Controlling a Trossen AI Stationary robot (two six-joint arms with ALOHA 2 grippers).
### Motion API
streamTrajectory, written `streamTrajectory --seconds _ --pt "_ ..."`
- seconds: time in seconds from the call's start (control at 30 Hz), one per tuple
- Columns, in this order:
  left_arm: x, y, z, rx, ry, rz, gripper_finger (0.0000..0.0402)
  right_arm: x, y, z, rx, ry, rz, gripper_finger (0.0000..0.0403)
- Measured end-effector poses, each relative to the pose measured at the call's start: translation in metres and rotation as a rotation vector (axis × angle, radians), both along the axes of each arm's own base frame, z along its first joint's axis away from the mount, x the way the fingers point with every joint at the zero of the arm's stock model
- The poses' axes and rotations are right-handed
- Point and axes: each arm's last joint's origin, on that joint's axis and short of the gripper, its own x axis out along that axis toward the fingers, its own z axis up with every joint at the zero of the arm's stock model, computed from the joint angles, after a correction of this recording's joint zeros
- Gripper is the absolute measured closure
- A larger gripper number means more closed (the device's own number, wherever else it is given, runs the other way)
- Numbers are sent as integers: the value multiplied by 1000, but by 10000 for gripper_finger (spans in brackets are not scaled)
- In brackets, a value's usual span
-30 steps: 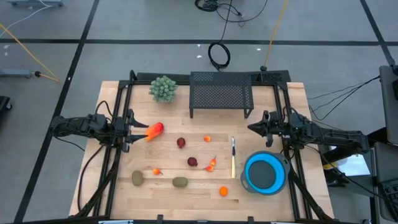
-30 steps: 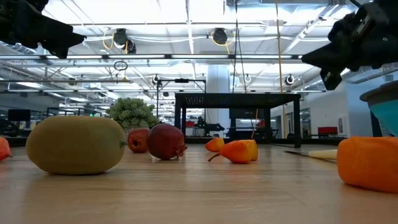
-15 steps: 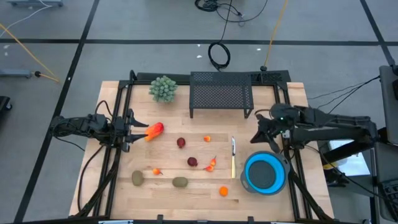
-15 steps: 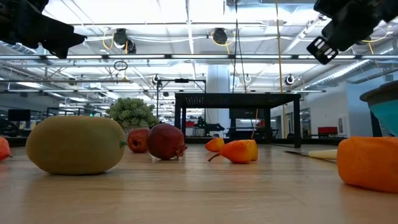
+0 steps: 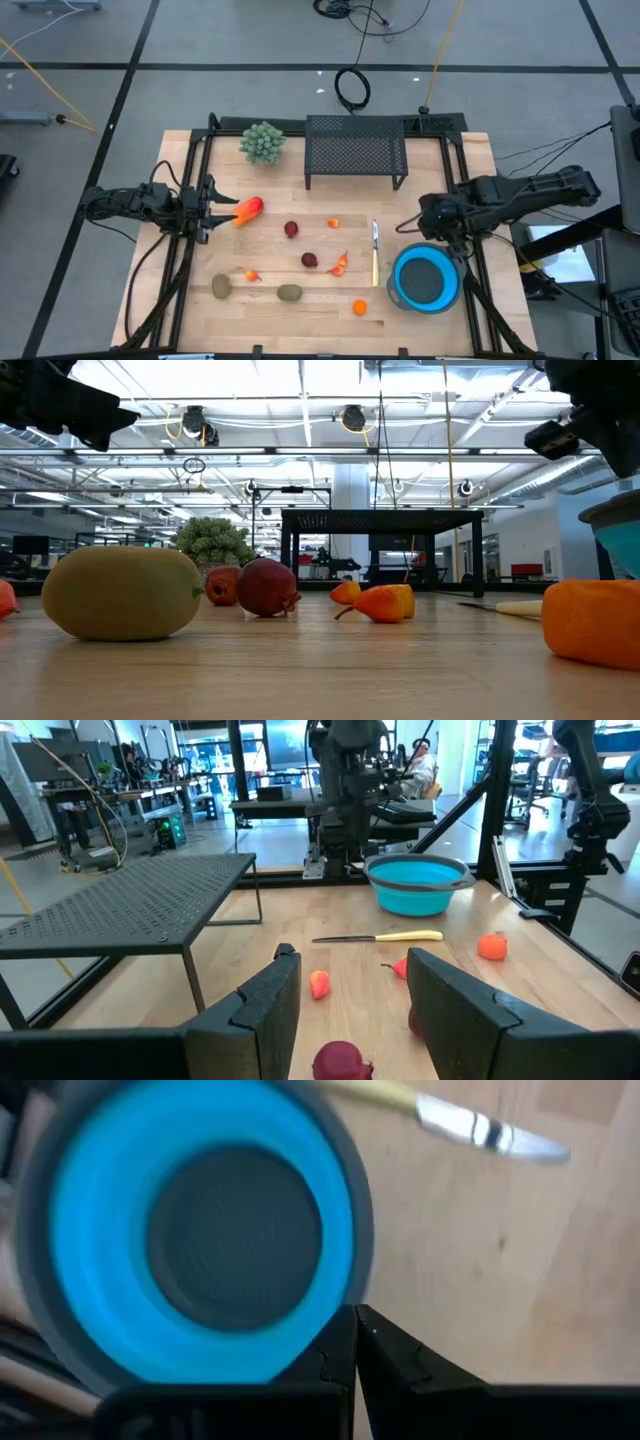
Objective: Pick & Place Fruit
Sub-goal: Put the blue strainer bowl on the shelf
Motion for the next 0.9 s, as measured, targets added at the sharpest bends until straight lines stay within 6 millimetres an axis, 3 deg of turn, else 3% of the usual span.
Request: streamTrajectory --seconds 0.13,0.43,0.6,0.9 --pt "0 0 0 0 0 0 218 1 3 -3 -65 30 3 399" --pt "0 0 0 0 0 0 218 6 5 -7 -27 84 -52 381" --pt "0 0 0 0 0 0 218 8 5 -10 -27 102 -53 325" --pt "0 0 0 0 1 0 218 16 7 -16 -29 153 -89 184"
